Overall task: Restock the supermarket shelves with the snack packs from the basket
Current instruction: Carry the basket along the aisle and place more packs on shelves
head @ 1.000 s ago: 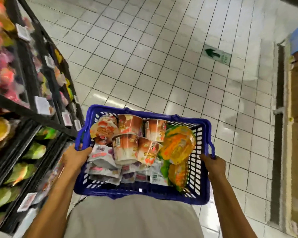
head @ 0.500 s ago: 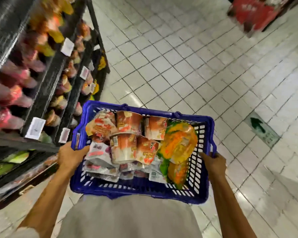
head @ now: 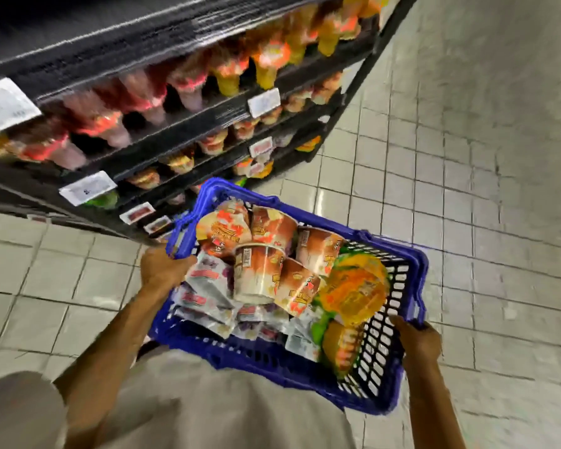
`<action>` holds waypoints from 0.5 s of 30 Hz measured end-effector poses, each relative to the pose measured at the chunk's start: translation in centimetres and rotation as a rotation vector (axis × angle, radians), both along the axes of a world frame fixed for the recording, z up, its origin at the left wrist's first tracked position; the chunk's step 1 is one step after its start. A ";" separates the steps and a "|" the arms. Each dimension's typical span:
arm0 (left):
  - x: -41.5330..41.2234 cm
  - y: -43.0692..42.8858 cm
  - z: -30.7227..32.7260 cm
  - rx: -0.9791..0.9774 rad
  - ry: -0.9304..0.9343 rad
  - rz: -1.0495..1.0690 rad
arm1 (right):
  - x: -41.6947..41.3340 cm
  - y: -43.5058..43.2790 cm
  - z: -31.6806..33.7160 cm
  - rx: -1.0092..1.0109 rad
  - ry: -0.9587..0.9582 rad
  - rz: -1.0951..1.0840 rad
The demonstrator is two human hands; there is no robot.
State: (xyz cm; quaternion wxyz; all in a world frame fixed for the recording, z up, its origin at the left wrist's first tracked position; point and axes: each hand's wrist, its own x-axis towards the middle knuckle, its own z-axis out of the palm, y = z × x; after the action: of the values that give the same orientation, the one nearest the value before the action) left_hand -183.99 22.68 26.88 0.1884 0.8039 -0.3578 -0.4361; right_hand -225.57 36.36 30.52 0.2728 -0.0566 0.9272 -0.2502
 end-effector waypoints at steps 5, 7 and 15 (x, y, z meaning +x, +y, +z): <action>-2.3 0.2 -1.3 0.076 0.005 0.284 | -4.8 -10.2 -1.8 0.054 -0.056 0.245; -3.5 0.6 -2.2 0.122 -0.026 0.395 | -6.3 -15.0 -3.3 0.088 -0.080 0.352; -9.0 3.2 -10.4 0.237 -0.040 0.862 | -8.2 -29.9 -13.0 0.217 -0.106 0.763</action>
State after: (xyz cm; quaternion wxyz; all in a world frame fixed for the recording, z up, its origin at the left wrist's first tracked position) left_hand -192.95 25.88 16.47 0.2526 0.9039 0.0588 -0.3401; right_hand -233.79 6.43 17.49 0.3981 -0.3546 0.8453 -0.0343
